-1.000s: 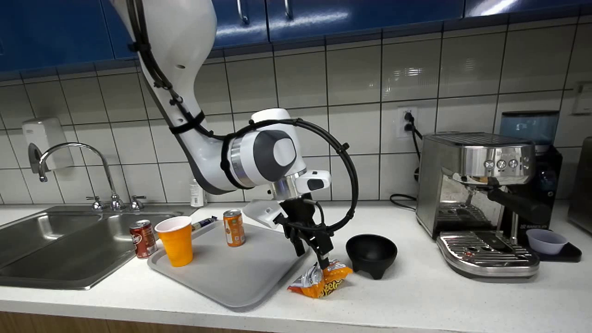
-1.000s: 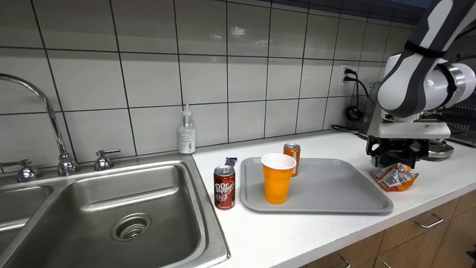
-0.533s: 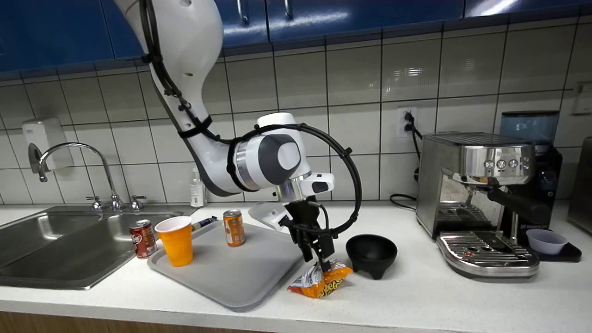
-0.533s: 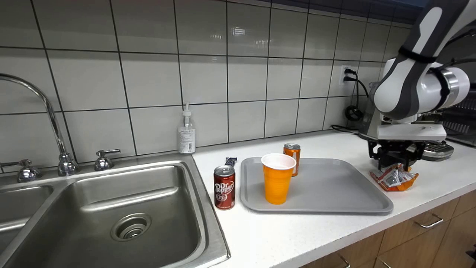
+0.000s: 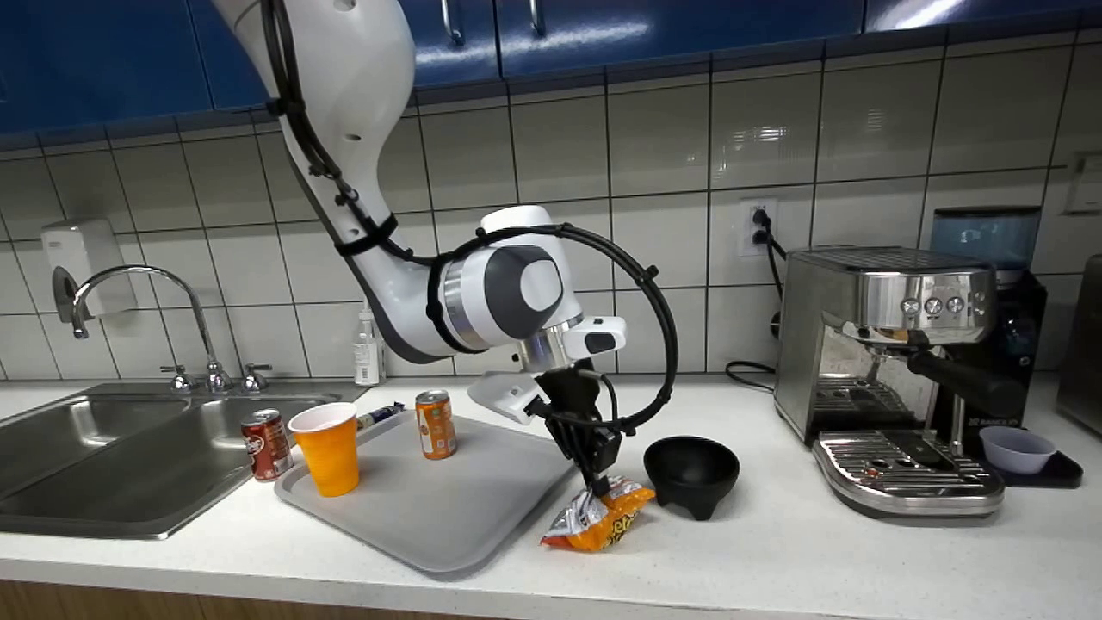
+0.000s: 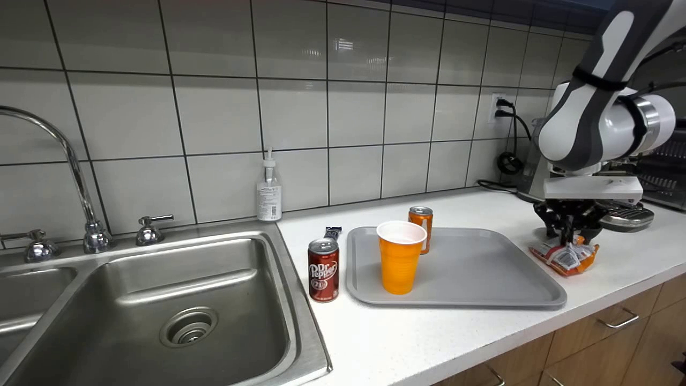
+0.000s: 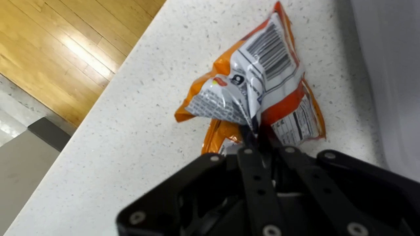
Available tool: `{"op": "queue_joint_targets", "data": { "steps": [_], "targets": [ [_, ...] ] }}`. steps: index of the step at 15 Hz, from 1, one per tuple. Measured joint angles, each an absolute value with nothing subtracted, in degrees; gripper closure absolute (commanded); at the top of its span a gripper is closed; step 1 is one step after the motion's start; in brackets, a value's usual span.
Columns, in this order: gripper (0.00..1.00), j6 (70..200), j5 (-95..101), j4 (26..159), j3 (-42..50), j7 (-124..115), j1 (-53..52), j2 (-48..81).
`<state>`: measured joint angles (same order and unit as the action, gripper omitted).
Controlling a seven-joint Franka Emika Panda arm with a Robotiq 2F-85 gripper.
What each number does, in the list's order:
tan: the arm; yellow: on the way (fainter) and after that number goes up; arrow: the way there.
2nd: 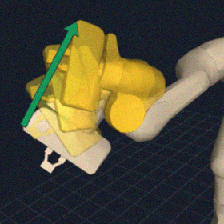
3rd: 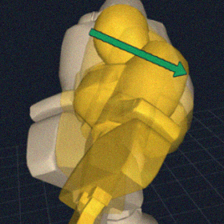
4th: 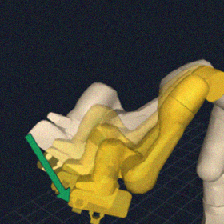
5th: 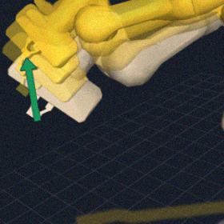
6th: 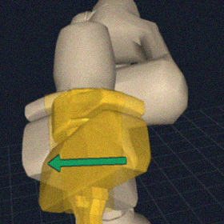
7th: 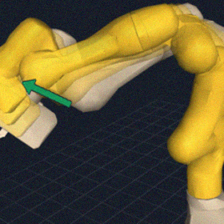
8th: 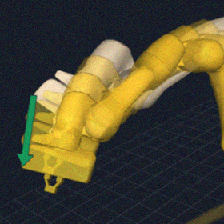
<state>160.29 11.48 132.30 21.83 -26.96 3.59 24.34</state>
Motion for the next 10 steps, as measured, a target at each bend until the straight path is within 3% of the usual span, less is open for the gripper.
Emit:
{"op": "queue_joint_targets", "data": {
  "steps": [10],
  "targets": [
    [1.0,160.3,16.47,134.61,30.52,-30.51,-6.42,21.59]
  ]
}}
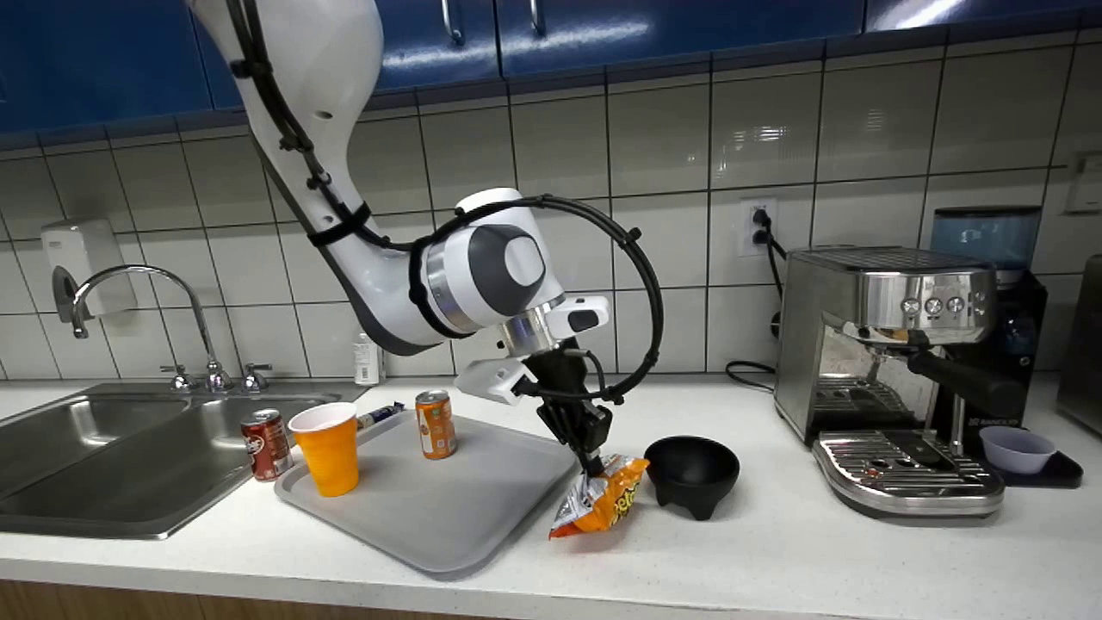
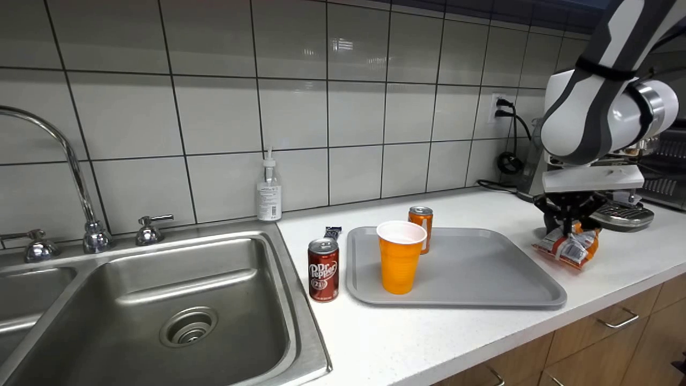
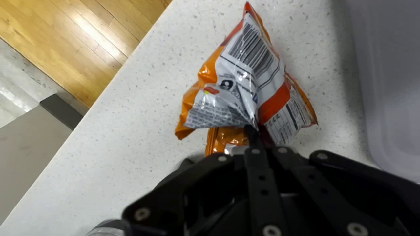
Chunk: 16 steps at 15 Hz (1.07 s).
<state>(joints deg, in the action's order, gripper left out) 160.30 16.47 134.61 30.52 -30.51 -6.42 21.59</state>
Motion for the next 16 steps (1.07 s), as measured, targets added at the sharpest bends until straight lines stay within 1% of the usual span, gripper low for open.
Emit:
{"op": "queue_joint_targets", "data": {
  "steps": [4,8,12,16],
  "targets": [
    [1.0,160.29,23.03,136.96,34.34,-36.15,-11.41,18.13],
    [1.0,160.25,30.29,138.67,35.14,-42.31,-13.96,14.71],
    [1.0,160.22,34.62,139.63,33.12,-46.27,-14.06,12.27],
    [1.0,160.22,34.93,139.82,27.87,-47.34,-12.1,11.38]
  ]
}}
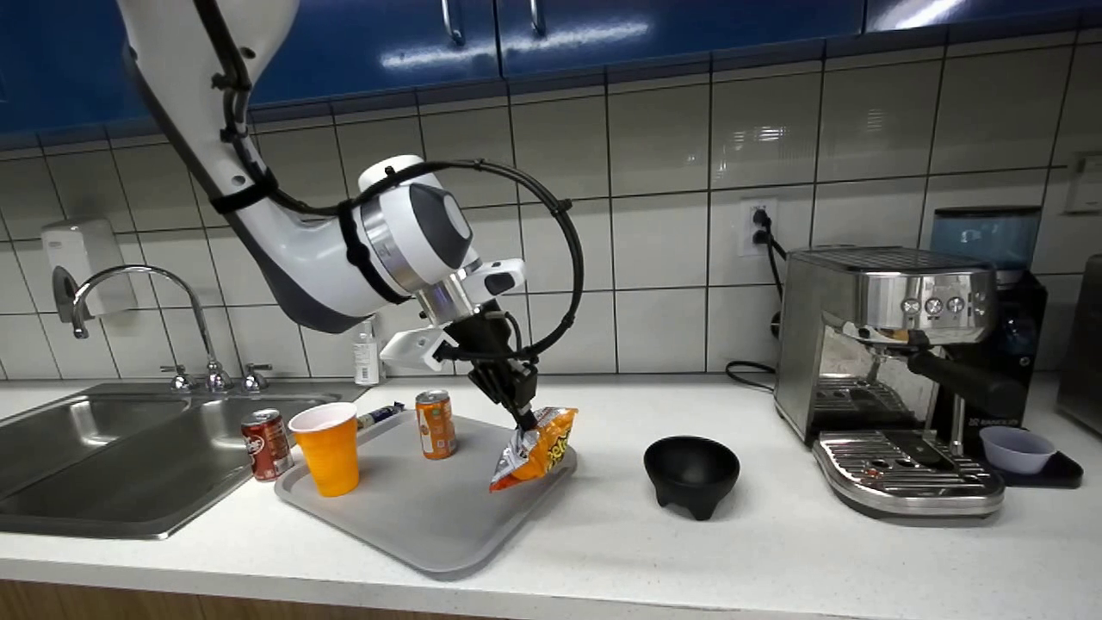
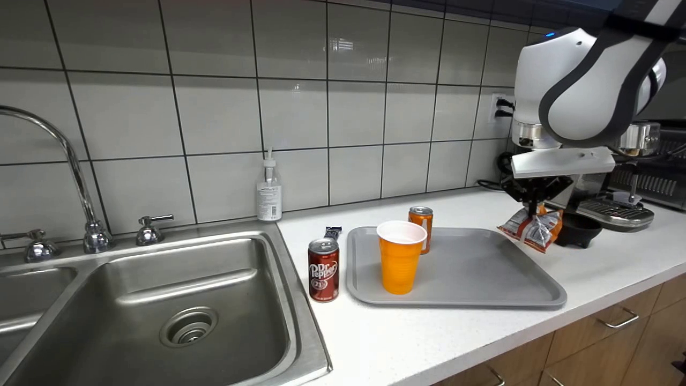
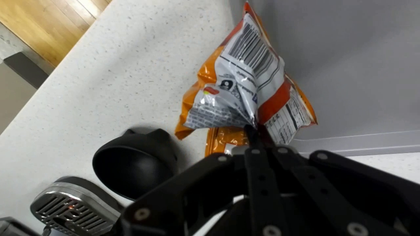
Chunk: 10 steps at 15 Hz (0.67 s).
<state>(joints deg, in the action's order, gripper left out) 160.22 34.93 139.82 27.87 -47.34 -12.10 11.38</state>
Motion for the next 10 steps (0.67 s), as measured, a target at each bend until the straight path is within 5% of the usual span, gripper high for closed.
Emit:
{"op": "queue_joint_targets", "data": {
  "steps": [10],
  "targets": [
    [1.0,160.48,29.25,140.13,17.09,-45.93,-7.29,11.88]
  ]
}}
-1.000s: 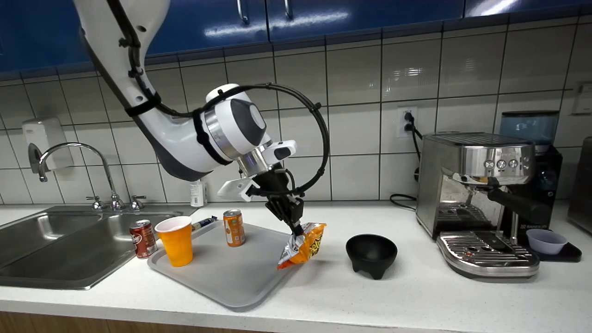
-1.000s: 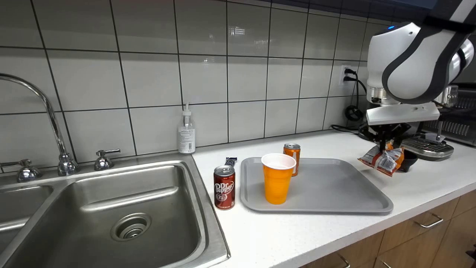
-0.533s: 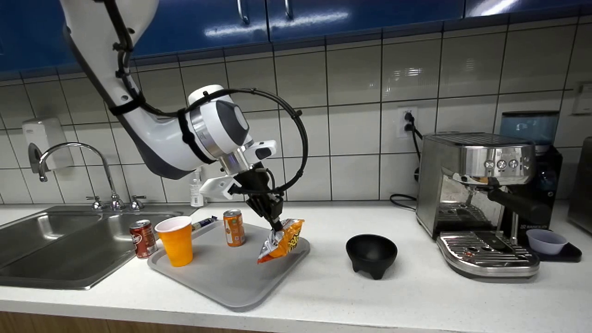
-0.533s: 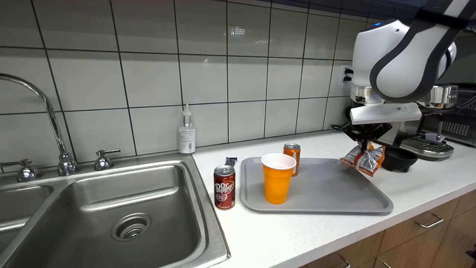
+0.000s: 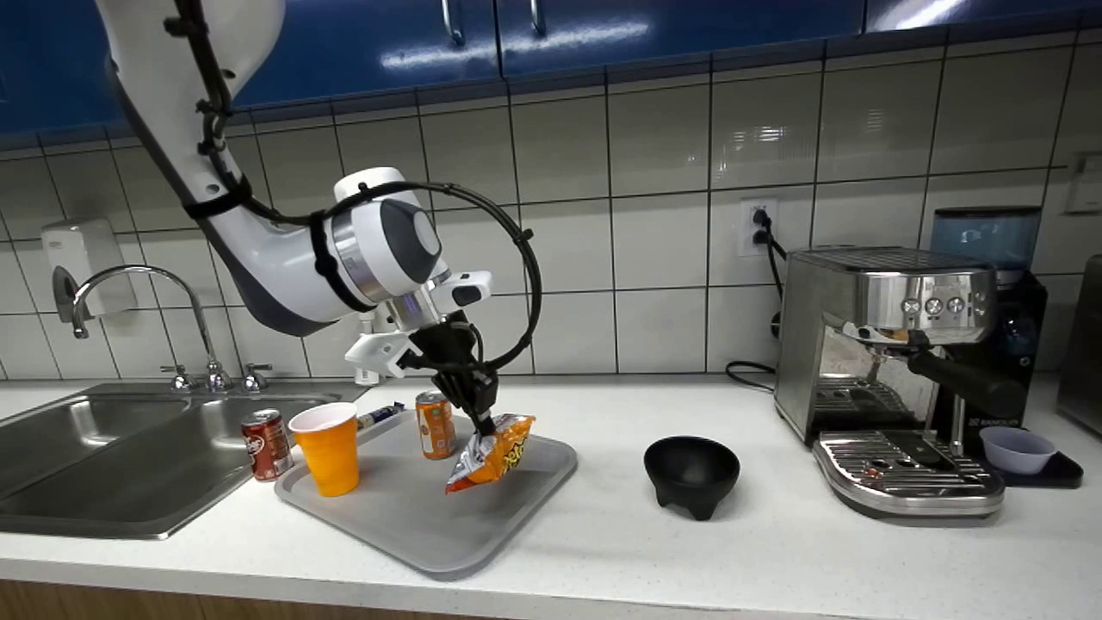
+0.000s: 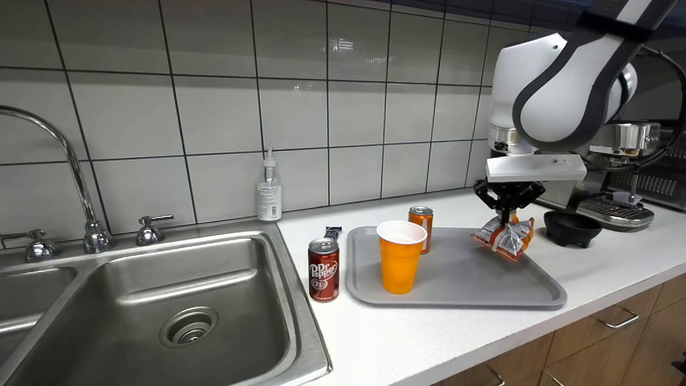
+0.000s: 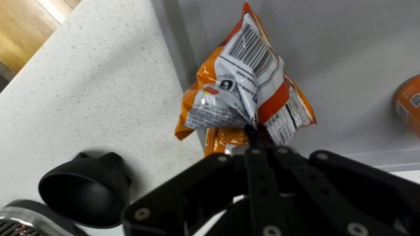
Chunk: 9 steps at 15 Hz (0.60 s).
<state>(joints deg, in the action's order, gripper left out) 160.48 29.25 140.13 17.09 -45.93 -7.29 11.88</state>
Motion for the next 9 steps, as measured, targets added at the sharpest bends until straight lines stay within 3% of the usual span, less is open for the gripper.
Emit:
{"op": "queue_joint_targets", "data": {
  "steps": [6,7,8,9],
  "targets": [
    [1.0,160.81,22.9,140.47,14.27,-41.16,-6.89,12.89],
    [0.74,160.82,21.94,140.55,13.91,-40.22,-6.86,13.03],
    [0.73,160.83,21.12,140.62,13.62,-39.32,-6.86,13.17],
    [0.66,160.83,20.52,140.68,13.36,-38.65,-6.86,13.31]
  ]
}}
